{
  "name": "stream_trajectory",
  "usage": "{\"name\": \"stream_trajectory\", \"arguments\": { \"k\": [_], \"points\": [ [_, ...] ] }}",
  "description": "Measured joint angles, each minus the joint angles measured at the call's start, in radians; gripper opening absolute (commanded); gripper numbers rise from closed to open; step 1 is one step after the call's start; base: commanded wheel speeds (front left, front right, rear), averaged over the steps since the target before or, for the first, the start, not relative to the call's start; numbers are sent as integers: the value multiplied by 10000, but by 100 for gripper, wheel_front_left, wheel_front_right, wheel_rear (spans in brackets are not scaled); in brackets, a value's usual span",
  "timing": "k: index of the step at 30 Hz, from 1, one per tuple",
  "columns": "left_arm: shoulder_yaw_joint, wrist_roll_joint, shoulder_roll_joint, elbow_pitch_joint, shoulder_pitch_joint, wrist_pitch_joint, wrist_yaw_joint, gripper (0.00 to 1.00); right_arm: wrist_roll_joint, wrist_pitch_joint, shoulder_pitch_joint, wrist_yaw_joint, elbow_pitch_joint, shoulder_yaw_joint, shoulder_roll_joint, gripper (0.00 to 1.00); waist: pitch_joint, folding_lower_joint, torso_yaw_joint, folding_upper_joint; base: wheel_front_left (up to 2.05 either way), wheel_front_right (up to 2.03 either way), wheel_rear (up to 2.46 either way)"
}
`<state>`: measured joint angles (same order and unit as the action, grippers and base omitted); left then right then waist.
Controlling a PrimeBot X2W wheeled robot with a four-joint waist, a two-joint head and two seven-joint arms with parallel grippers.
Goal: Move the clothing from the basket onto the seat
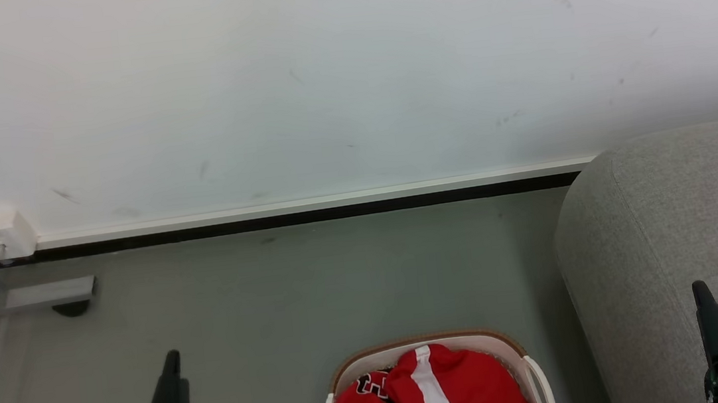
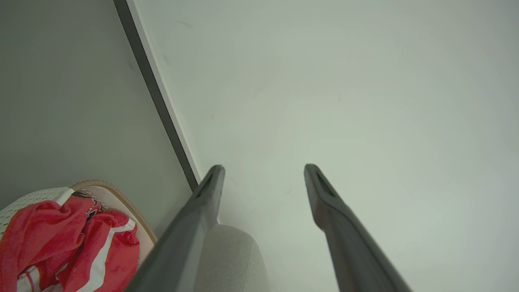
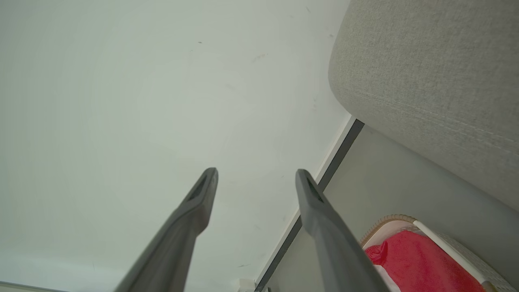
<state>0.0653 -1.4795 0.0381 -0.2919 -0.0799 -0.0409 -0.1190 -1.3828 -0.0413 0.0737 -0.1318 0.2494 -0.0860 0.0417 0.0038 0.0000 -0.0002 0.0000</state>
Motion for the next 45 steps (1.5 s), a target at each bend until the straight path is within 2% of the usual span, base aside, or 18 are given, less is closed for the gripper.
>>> {"name": "stream_trajectory", "arguments": {
  "k": [16, 45],
  "points": [
    [-522, 3446, 6, 391, -21, 642, 585, 100, 3396, 644, -168, 0, -451, 506, 372, 100, 26, 0, 7, 0, 0, 0, 0],
    [-1212, 7430, 23, 761, -22, 1584, 938, 100, 7241, 1578, -224, 0, -857, 1085, 757, 100, 95, 0, 4, 1, 0, 0, 0]
  ]
}}
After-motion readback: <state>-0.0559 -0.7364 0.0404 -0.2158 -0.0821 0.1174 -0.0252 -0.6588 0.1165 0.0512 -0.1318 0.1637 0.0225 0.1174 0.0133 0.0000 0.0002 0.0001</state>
